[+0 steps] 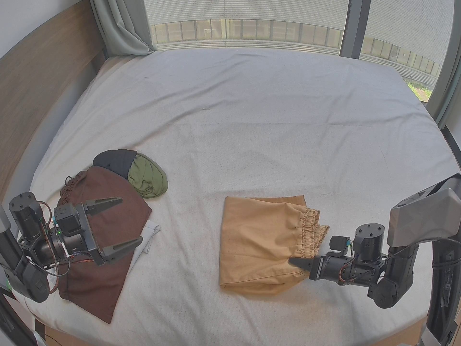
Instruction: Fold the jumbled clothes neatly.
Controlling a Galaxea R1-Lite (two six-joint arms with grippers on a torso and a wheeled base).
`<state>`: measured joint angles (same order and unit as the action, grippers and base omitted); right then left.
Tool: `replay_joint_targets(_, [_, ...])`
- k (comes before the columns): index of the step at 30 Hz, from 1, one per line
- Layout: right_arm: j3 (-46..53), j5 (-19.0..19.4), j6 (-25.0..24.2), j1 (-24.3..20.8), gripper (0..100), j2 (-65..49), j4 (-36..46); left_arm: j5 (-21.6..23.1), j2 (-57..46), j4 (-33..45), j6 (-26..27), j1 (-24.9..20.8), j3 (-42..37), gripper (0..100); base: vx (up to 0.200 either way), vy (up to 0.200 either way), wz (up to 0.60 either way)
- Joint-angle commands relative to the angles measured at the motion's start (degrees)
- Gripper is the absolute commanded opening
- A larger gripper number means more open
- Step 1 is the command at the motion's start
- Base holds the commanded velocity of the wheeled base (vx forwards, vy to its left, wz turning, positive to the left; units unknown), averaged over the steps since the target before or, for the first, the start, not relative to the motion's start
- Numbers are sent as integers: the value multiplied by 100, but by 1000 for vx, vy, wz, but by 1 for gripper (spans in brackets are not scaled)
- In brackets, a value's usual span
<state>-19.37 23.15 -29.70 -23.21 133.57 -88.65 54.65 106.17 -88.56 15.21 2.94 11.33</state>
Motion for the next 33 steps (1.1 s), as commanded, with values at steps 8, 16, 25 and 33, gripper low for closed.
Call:
replay_joint_targets(8, [-76, 717, -10, -43, 0, -763, 14, 134, 167, -3, -1, 75, -139, 100, 0, 0, 0])
replay_joint_targets(16, [-304, 1332, -107, 1, 0, -1290, 23, 265, 273, -3, 8, 84, -210, 100, 0, 0, 0])
replay_joint_targets(25, [-1007, 1684, -361, 18, 0, -1316, 32, 257, 264, 6, -1, 67, -262, 100, 0, 0, 0])
replay_joint_targets(33, [-1385, 2027, -634, 115, 0, -1395, 32, 265, 264, 6, -1, 58, -262, 100, 0, 0, 0])
